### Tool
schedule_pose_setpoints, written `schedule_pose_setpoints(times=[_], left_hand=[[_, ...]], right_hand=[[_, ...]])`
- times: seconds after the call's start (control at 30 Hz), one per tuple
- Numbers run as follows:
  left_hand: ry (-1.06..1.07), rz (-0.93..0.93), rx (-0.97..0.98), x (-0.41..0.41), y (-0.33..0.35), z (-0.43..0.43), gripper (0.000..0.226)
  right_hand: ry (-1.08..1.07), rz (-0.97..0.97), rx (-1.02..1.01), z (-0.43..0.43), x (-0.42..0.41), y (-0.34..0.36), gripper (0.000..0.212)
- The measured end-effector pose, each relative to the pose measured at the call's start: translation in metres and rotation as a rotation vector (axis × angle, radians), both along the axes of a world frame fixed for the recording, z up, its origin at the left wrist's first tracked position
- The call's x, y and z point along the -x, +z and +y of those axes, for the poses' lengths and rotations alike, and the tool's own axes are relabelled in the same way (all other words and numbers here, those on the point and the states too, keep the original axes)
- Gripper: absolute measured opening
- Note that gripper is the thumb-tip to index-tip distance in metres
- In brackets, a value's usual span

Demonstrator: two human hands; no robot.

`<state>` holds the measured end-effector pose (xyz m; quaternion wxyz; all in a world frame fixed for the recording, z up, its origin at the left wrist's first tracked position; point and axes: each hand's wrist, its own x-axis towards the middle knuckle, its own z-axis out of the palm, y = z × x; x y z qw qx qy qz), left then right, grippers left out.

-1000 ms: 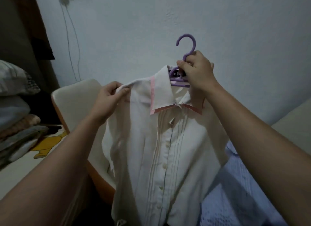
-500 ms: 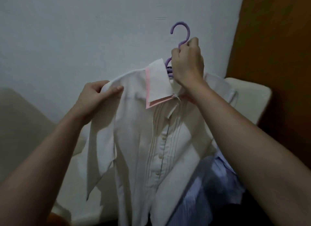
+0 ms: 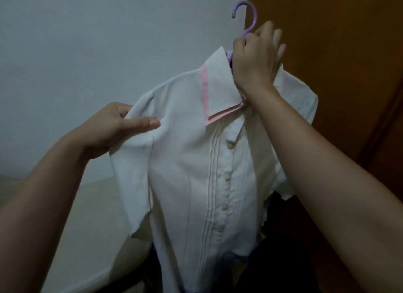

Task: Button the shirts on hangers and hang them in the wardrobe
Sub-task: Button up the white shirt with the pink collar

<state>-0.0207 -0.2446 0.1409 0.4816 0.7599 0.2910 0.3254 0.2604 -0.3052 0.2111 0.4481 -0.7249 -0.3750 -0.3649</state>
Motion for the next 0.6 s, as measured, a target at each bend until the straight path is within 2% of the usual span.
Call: schedule_pose_setpoints(times=[0.37,0.5,0.6], left_hand=[[0.119,0.135,0.072,-0.008,-0.065,0.024,0.020],[0.094,0.202,0.086,-0.012,-0.086,0.027,0.019],[0.054,0.253,0.112,-0.012,-0.107,0.024,0.030]], right_hand=[[-0.015,0.129,0.203,0.023,-0.006,-0.085,0.037],[-0.018,0.194,0.274,0.021,-0.010,-0.117,0.034],[0.018,0.221,0.305,0.018,-0.012,-0.143,0.035]])
